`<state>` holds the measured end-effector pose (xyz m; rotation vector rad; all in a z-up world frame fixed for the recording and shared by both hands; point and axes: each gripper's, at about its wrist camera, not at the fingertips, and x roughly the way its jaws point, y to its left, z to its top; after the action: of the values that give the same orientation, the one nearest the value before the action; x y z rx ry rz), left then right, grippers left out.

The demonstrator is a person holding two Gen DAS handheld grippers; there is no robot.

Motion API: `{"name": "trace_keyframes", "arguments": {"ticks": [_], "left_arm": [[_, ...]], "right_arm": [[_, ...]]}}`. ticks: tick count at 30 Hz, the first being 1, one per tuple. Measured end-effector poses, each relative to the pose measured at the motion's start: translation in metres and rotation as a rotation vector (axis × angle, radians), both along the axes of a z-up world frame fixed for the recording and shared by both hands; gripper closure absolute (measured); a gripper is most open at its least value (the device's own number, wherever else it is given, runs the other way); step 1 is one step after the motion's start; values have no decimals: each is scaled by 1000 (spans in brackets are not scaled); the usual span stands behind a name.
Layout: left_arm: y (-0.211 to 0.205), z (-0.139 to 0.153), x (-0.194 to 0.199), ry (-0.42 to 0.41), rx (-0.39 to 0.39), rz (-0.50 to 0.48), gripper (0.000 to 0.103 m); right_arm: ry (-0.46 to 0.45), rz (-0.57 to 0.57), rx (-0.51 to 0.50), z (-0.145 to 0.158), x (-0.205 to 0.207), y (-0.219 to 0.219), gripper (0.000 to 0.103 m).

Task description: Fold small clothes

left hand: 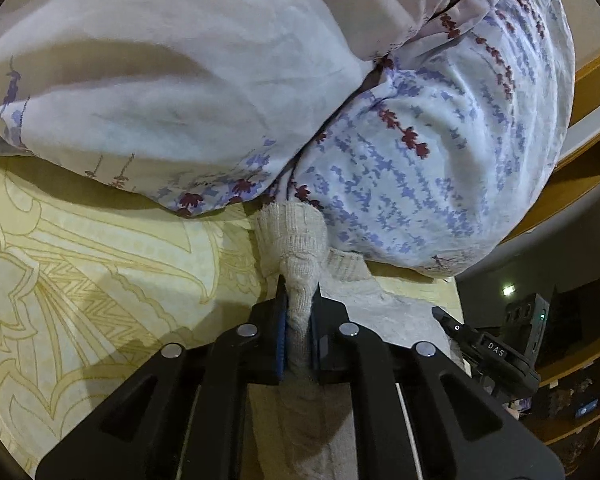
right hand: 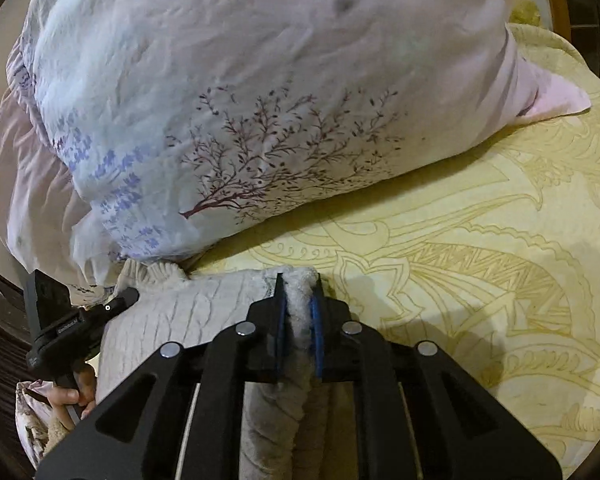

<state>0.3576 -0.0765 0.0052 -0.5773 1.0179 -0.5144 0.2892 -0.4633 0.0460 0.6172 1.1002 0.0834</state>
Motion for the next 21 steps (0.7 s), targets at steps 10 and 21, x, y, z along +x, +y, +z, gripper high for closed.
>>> {"name": "trace_keyframes", "arguments": {"ticks": [10,21], "left_arm": [[15,42,-75,-112,46,-60,37],[11,12,-124,-78,46,-124,31]], "right_arm": [[-92,-29,155,34,-95,-13,56],[-102,-7,192,23,-124,28,56]]}}
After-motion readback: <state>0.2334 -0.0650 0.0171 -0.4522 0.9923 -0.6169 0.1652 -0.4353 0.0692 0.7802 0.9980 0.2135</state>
